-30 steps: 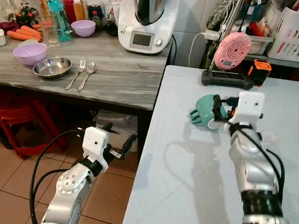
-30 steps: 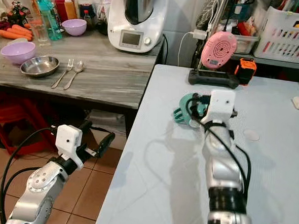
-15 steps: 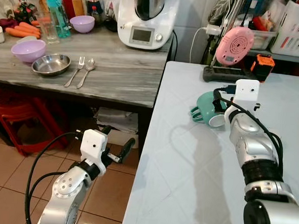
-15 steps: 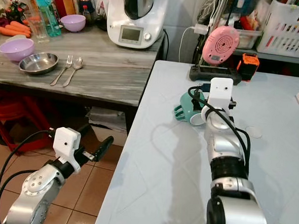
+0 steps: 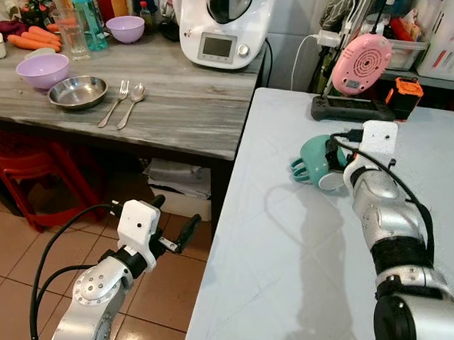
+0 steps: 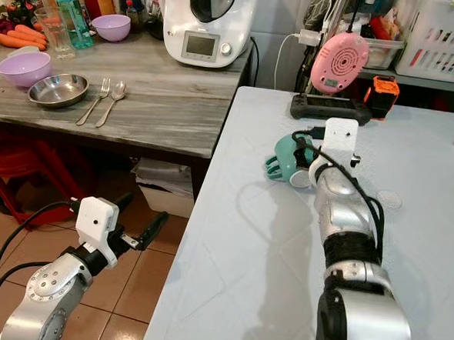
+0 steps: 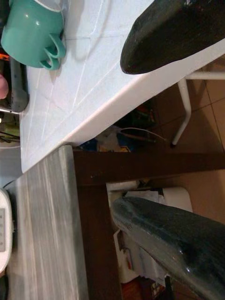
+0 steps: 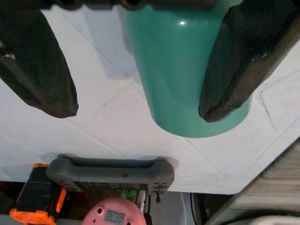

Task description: Setting the table

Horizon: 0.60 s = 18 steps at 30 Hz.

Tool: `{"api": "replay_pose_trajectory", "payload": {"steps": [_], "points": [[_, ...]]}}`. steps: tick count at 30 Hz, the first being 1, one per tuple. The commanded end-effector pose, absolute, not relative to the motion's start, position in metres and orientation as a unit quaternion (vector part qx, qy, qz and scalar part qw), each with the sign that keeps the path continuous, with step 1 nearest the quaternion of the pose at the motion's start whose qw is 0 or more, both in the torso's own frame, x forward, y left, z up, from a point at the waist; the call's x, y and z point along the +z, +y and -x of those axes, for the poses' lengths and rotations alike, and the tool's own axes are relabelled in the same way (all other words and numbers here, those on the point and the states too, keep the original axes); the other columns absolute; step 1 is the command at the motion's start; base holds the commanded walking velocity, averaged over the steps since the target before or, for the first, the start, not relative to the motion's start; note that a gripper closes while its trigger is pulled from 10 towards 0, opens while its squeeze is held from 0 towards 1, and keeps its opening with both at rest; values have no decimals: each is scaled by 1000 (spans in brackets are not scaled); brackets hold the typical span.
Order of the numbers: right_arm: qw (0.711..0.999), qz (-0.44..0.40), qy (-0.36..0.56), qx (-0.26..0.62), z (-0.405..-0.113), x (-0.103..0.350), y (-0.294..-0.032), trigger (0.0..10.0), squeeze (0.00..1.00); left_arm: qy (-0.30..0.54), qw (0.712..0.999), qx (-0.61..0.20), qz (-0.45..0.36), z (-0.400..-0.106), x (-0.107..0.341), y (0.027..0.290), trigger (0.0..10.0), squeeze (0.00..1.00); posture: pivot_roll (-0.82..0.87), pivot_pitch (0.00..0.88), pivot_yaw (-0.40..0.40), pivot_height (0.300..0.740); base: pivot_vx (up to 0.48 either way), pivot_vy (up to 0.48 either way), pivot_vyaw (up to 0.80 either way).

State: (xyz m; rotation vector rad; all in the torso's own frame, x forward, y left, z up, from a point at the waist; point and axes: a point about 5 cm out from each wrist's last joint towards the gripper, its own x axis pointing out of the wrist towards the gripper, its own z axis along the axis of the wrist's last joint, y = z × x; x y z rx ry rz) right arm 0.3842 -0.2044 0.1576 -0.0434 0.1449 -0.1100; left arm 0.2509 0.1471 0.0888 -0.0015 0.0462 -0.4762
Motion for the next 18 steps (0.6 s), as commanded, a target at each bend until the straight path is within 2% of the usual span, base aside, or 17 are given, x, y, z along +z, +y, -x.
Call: {"api": "replay_pose_trajectory", "payload": {"steps": [1, 3, 14, 18], "points": [[988, 16, 148, -37, -371, 119, -196, 10000, 0, 24, 970, -243, -6, -250, 90, 147, 10000, 0, -58, 94, 33, 740, 0, 0, 0], [988, 16, 148, -37, -371, 119, -196, 10000, 0, 24, 970, -243, -6, -250, 90, 147, 10000, 0, -58, 94, 33, 740, 0, 0, 0], [988, 4, 153, -30, -327, 102, -181, 10000, 0, 22, 970, -243, -3, -257, 90, 143, 10000, 0, -80, 64, 32, 740, 0, 0, 0], [988, 4, 153, -30, -327, 102, -181, 10000, 0, 22, 970, -243, -3, -257, 90, 143, 10000, 0, -80, 64, 32, 740, 0, 0, 0]]}}
